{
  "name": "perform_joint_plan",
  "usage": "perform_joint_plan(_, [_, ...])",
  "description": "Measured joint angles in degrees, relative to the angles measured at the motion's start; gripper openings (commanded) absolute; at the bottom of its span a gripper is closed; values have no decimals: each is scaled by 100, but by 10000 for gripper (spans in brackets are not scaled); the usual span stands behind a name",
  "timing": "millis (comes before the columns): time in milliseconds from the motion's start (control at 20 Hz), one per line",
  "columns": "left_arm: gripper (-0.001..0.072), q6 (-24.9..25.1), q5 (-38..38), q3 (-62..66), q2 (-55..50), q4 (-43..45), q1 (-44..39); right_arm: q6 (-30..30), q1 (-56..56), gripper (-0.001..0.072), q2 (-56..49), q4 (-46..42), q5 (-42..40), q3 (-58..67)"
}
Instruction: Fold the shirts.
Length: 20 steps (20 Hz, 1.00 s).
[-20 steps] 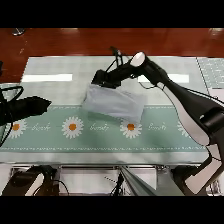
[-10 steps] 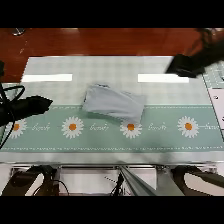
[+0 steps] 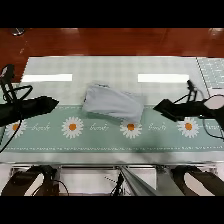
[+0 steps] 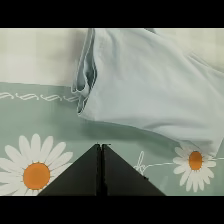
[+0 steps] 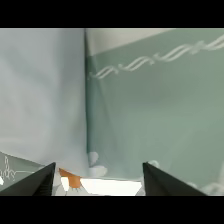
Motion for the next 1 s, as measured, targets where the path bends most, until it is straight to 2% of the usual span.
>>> perform_joint_plan(350, [21, -2, 39, -11, -129, -129, -7, -463, 715, 611, -1926, 929, -109, 761])
perform_joint_plan(400, [21, -2, 42, -11, -131, -133, -7, -505, 789, 516, -2149, 1058, -85, 931])
perform_joint_plan(450, [22, -2, 46, -11, -136, -142, -7, -566, 874, 307, -2347, 1102, -48, 1095])
perform_joint_plan(500, [22, -2, 46, -11, -138, -142, -7, -619, 955, 44, -2524, 1084, -44, 1250])
perform_joint_plan(550, [22, -2, 48, -11, -140, -144, -7, -675, 1049, 26, -2675, 1119, 2, 1440])
perform_joint_plan(800, [22, 0, 55, -11, -146, -146, -7, -1071, 1523, 25, -2983, 1088, 575, 2916])
perform_joint_plan(1000, [22, 26, 68, -11, -236, -146, -7, -839, 2059, 25, -3038, 431, 1182, 4850])
